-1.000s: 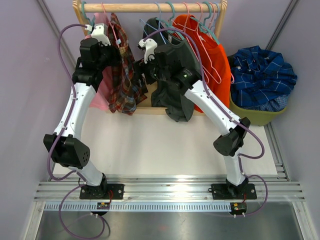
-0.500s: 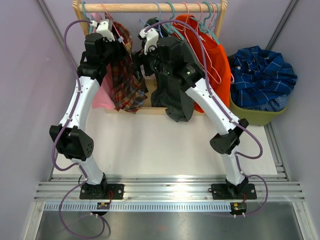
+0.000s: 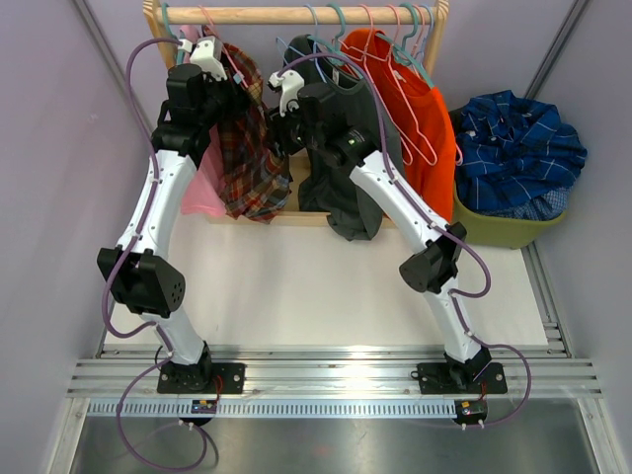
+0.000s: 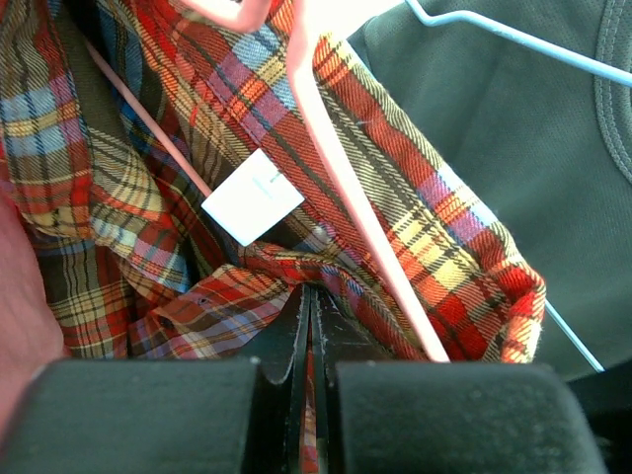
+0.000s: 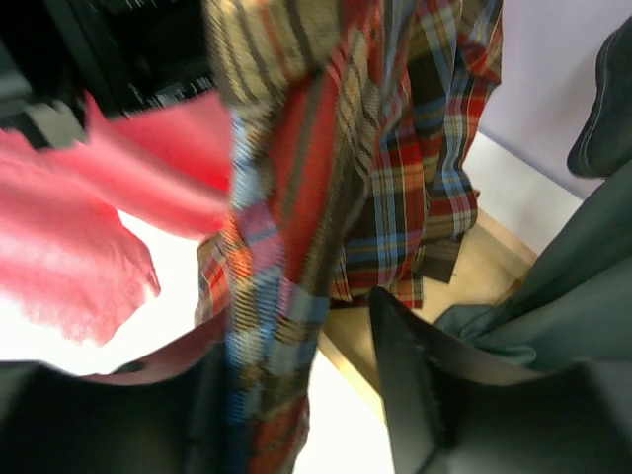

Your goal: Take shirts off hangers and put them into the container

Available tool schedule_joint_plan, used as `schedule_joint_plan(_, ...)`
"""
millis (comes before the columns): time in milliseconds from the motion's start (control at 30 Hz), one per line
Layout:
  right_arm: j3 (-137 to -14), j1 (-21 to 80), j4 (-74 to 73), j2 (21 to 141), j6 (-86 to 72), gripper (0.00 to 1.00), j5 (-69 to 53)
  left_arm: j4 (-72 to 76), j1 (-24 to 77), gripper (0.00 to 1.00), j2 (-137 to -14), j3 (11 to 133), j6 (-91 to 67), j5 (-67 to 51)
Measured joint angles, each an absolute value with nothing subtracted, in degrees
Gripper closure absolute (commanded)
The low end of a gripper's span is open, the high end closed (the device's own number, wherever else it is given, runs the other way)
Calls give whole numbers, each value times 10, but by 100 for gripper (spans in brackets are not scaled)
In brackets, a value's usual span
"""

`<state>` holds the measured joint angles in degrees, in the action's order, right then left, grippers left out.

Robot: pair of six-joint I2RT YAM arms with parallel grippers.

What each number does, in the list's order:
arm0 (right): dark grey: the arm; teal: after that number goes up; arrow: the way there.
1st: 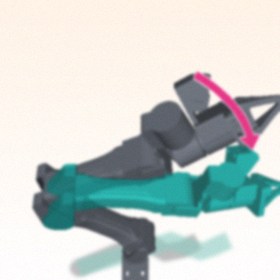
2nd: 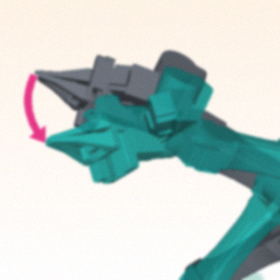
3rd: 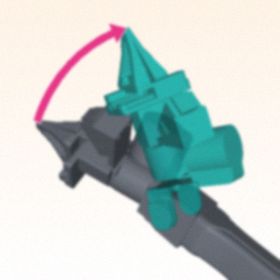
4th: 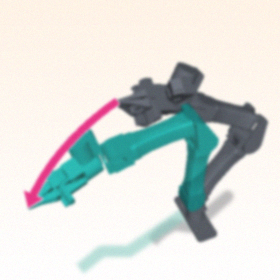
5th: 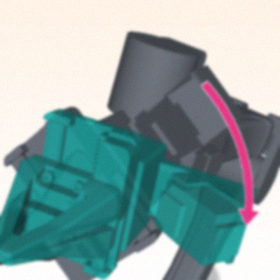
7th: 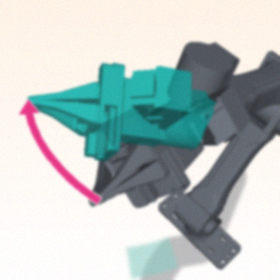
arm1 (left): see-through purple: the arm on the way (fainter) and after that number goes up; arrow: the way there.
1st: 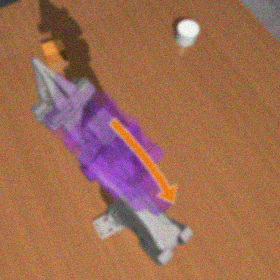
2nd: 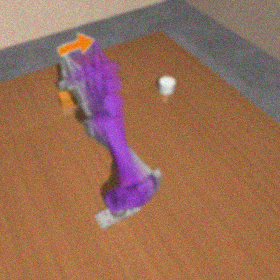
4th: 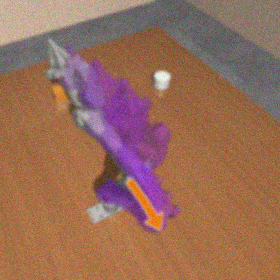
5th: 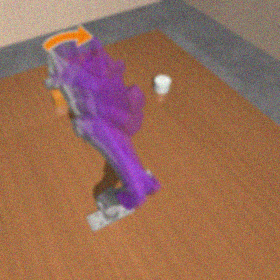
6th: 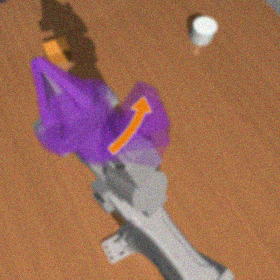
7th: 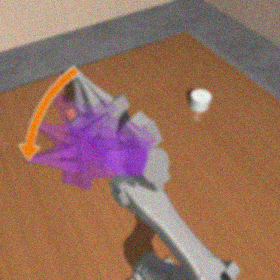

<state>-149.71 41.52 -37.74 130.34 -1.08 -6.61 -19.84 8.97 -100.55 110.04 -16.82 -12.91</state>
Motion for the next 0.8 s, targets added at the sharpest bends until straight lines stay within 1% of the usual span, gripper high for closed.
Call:
schedule_joint_plan(100,-1491,415,-370,1299,-11,52,-66,-198,90,100,-1006,1100,-168,-130)
schedule_joint_plan(200,-1485,415,-367,1295,-11,51,-66,-198,91,100,-1006,1100,-168,-131)
schedule_joint_plan(333,-1479,415,-357,1293,-11,39,-65,-199,92,100,-1006,1100,-168,-132)
schedule_joint_plan(400,-1479,415,-351,1293,-6,35,-65,-199,93,100,-1006,1100,-168,-132)
schedule_joint_plan(467,-1479,415,-347,1293,0,36,-65,-199,94,100,-1006,1100,-168,-132)
schedule_joint_plan(567,-1479,415,-340,1293,5,44,-66,-200,94,100,-1006,1100,-168,-132)
schedule_joint_plan(600,-1479,415,-338,1293,7,45,-66,-200,94,100,-1006,1100,-168,-132)
schedule_joint_plan(700,-1476,416,-327,1291,14,46,-65,-200,94,100,-1006,1100,-168,-132)
schedule_joint_plan(800,-1446,420,-304,1273,34,46,-54,-201,94,100,-1006,1100,-168,-132)
